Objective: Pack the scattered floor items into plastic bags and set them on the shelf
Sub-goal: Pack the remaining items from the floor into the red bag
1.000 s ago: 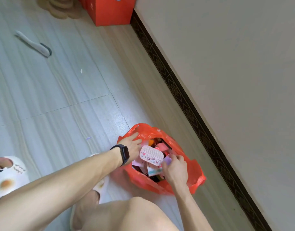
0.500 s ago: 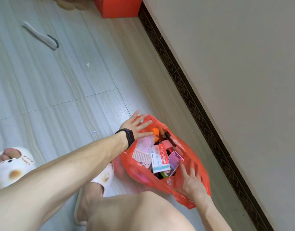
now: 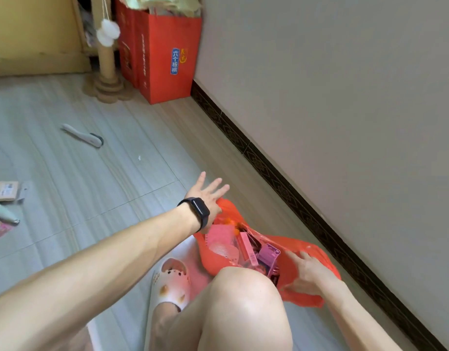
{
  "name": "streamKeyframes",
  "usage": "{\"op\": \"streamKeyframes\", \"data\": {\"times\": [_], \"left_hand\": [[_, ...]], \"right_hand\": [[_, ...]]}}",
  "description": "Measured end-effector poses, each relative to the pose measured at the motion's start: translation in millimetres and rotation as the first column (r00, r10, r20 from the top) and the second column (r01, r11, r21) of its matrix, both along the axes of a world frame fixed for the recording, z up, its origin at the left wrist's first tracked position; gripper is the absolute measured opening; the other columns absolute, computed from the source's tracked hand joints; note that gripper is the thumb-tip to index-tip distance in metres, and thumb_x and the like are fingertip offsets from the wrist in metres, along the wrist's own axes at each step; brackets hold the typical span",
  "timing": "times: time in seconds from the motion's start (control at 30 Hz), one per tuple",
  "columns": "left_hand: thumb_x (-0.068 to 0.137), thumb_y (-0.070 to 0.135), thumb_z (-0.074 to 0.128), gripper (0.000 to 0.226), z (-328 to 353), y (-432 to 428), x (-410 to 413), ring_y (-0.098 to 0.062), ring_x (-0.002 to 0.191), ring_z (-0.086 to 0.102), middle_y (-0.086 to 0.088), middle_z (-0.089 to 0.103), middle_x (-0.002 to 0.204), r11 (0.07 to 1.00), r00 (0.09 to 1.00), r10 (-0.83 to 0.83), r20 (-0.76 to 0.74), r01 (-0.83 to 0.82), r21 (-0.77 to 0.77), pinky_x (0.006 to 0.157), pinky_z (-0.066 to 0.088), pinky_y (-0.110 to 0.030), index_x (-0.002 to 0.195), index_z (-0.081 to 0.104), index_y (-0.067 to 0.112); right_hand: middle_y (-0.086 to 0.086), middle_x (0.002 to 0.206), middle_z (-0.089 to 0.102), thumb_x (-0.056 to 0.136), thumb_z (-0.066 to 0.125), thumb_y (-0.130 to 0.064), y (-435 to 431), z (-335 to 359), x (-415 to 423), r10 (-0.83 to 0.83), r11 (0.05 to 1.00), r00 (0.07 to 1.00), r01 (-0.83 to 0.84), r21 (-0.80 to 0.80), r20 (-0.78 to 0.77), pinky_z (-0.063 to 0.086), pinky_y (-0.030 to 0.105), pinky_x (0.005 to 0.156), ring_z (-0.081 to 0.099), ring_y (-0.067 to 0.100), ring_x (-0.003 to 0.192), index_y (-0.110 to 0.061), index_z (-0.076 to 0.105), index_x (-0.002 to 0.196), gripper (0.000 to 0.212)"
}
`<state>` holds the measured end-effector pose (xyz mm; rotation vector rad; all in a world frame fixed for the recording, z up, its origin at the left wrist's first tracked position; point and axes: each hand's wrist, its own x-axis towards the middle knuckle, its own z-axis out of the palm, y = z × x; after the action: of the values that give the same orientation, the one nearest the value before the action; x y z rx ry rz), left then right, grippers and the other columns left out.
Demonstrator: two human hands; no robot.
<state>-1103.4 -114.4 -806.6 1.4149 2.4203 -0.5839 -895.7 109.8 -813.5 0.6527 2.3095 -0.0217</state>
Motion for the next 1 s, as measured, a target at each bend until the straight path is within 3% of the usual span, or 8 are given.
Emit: {"op": "streamKeyframes", "data": {"times": [0.1, 0.17, 0.33, 0.5, 0.6, 0.77, 0.87, 1.0], "left_hand": [[0.081, 0.033, 0.059, 0.076, 10.0, -8.2, 14.0, -0.028, 0.149, -0.010, -0.003, -0.007, 0.164, 0.983, 0.954, 0.102, 0.281, -0.141, 0.121, 0.114, -0.002, -0.065, 0.148, 0.026, 0.051], [0.084, 0.040, 0.060, 0.075, 22.7, -15.1, 14.5, -0.027, 0.150, -0.003, -0.004, 0.003, 0.164, 0.975, 0.945, 0.094, 0.313, -0.151, 0.165, 0.116, 0.001, -0.062, 0.148, 0.023, 0.051], [0.086, 0.030, 0.055, 0.077, 60.1, -67.4, -30.0, -0.027, 0.148, 0.007, -0.007, 0.022, 0.158, 0.954, 0.976, 0.192, 0.105, -0.210, 0.214, 0.116, 0.003, -0.059, 0.151, 0.017, 0.045], [0.083, 0.030, 0.054, 0.075, 69.2, -181.5, -84.4, -0.027, 0.145, 0.014, -0.006, 0.033, 0.151, 0.905, 0.917, 0.396, -0.052, -0.379, 0.194, 0.115, 0.007, -0.061, 0.150, 0.022, 0.042], [0.084, 0.028, 0.052, 0.072, 59.6, -270.7, -99.1, -0.026, 0.145, 0.016, -0.005, 0.033, 0.151, 0.822, 0.824, 0.562, -0.069, -0.548, 0.156, 0.115, 0.008, -0.060, 0.149, 0.026, 0.041], [0.087, 0.042, 0.052, 0.064, -2.7, -396.2, -91.3, -0.026, 0.142, 0.025, -0.004, 0.037, 0.150, 0.545, 0.547, 0.837, 0.013, -0.836, 0.061, 0.112, 0.018, -0.055, 0.146, 0.030, 0.037], [0.085, 0.048, 0.050, 0.064, -62.2, -445.9, -76.4, -0.026, 0.138, 0.029, -0.002, 0.035, 0.149, 0.402, 0.399, 0.913, 0.091, -0.916, -0.015, 0.110, 0.022, -0.052, 0.146, 0.029, 0.040], [0.083, 0.039, 0.052, 0.078, -137.8, -476.7, -64.0, -0.027, 0.145, 0.014, -0.003, 0.013, 0.160, 0.297, 0.267, 0.945, 0.191, -0.943, -0.149, 0.115, 0.015, -0.054, 0.152, 0.017, 0.039]], "right_hand": [[0.003, 0.162, 0.024, 0.073, 0.071, -0.061, -23.8, -1.8, 1.5, 0.041, 0.988, 0.996, -0.052, -0.146, -0.083, 0.020, 0.031, 0.119, 0.018, 0.019, 0.151, -0.037, 0.024, 0.154, 0.097], [-0.005, 0.157, 0.036, 0.085, 0.067, -0.052, -38.6, 7.1, -12.0, 0.105, 0.967, 0.970, -0.151, -0.205, -0.219, 0.021, 0.022, 0.115, 0.025, 0.012, 0.148, -0.034, 0.036, 0.150, 0.074], [-0.009, 0.154, 0.042, 0.091, 0.054, -0.054, -89.8, 44.5, -89.8, 0.270, 0.918, 0.815, -0.379, -0.119, -0.513, 0.031, 0.027, 0.114, 0.030, 0.008, 0.145, -0.044, 0.037, 0.147, 0.059], [-0.010, 0.156, 0.035, 0.094, 0.049, -0.056, -166.6, 81.3, -184.0, 0.466, 0.798, 0.644, -0.602, -0.026, -0.607, 0.037, 0.036, 0.113, 0.032, 0.014, 0.144, -0.050, 0.028, 0.148, 0.058], [-0.009, 0.156, 0.036, 0.097, 0.044, -0.057, -220.2, 85.6, -233.8, 0.594, 0.692, 0.568, -0.722, 0.001, -0.569, 0.040, 0.039, 0.110, 0.035, 0.016, 0.143, -0.049, 0.024, 0.150, 0.057], [-0.007, 0.160, 0.028, 0.098, 0.040, -0.057, -304.8, 42.7, -282.3, 0.748, 0.545, 0.502, -0.838, -0.029, -0.434, 0.042, 0.039, 0.108, 0.028, 0.016, 0.146, -0.047, 0.021, 0.152, 0.058], [-0.005, 0.162, 0.023, 0.099, 0.040, -0.055, -347.9, -16.4, -295.3, 0.776, 0.505, 0.508, -0.855, -0.113, -0.373, 0.036, 0.036, 0.110, 0.024, 0.017, 0.148, -0.045, 0.021, 0.153, 0.058], [-0.001, 0.164, 0.019, 0.099, 0.040, -0.052, -386.8, -107.6, -302.8, 0.765, 0.515, 0.571, -0.820, -0.251, -0.297, 0.030, 0.035, 0.115, 0.021, 0.020, 0.149, -0.041, 0.020, 0.154, 0.060]]}}
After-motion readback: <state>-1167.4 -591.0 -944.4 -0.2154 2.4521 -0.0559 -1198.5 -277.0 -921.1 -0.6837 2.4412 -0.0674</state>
